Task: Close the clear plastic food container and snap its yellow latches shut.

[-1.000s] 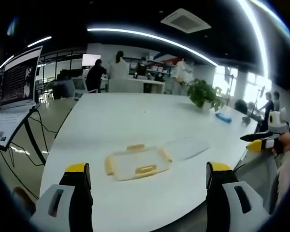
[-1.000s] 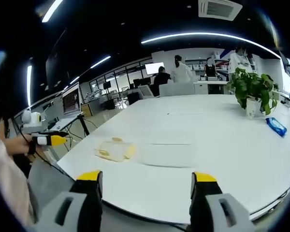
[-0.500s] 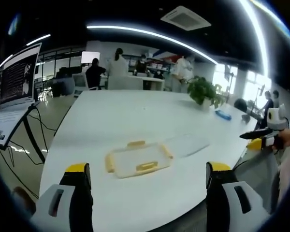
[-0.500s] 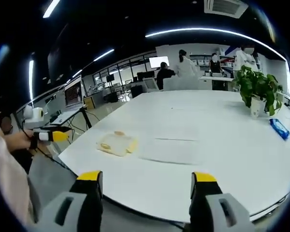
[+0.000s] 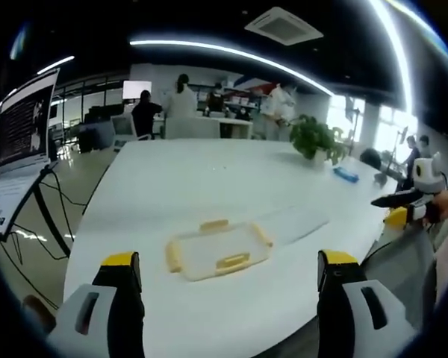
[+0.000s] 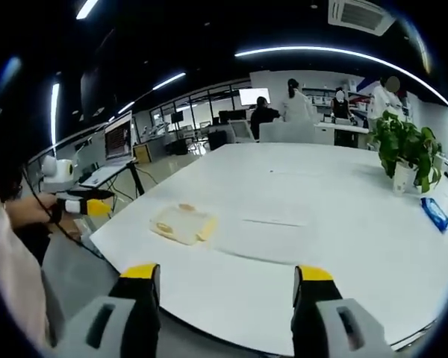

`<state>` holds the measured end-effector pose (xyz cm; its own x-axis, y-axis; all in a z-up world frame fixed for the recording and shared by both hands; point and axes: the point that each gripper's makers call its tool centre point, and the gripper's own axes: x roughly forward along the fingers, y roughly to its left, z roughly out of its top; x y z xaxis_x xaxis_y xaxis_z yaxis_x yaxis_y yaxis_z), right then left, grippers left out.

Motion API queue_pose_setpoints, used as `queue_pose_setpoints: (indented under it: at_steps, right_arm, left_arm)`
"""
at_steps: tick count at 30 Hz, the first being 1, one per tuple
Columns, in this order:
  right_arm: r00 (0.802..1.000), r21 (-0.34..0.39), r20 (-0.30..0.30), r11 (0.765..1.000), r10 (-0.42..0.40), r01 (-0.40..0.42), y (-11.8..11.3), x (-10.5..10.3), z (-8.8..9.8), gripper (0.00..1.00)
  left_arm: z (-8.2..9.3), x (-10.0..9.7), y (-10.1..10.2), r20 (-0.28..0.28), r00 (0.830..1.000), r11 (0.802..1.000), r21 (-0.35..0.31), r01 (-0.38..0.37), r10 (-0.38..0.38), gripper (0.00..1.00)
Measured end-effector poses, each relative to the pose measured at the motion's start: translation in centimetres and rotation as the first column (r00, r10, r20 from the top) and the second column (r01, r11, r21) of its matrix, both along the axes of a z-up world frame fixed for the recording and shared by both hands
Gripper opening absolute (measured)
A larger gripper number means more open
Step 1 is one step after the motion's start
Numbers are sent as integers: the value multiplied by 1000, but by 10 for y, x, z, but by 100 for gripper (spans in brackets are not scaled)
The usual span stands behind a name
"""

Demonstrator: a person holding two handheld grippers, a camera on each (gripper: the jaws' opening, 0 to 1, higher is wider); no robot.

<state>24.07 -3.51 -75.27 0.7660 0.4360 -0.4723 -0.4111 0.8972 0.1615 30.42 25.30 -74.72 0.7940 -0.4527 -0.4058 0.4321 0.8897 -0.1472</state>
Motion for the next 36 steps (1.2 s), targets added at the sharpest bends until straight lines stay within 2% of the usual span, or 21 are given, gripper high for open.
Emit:
queue_pose_setpoints:
  at_steps: [9,15,16,17,19,21,24,28,36]
  right_arm:
    - [1000,12,0,1000,19,-19,7,12,3,72]
    - [999,23,-11,998,53,-52,18,21,4,72]
    - [998,23,-11,998,57,-57,19,23,5,72]
    - [998,23,-14,998,59,-59,20,25,4,72]
    - [998,53,-21,997,63,-62,23,29,5,72]
    - [998,95,-24,994,56,-53,26,33,8,72]
    - [998,106,-17,993,59,-57,28,40,11,72]
    - [996,100,-10,992,83,-82,35,49,15,71]
    - [990,74,-11,988,140,-139,49,58,14,71]
  left_arm:
    - [-6,2,0,-24,1000,1000,4,14,-14,97]
    - [-8,9,4,-27,999,999,32,26,-26,95]
    - [-7,10,6,-26,999,1000,22,21,-20,94]
    - [-5,14,6,-26,1000,1000,-17,11,-11,94]
    - [-4,17,8,-20,1000,1000,-16,15,-15,93]
    - [-8,20,11,-26,999,998,49,43,-42,93]
    - [-12,25,12,-29,997,992,101,71,-68,92]
    - [-24,32,9,-51,991,981,142,129,-123,91]
    - [-36,43,2,-78,976,956,198,217,-206,91]
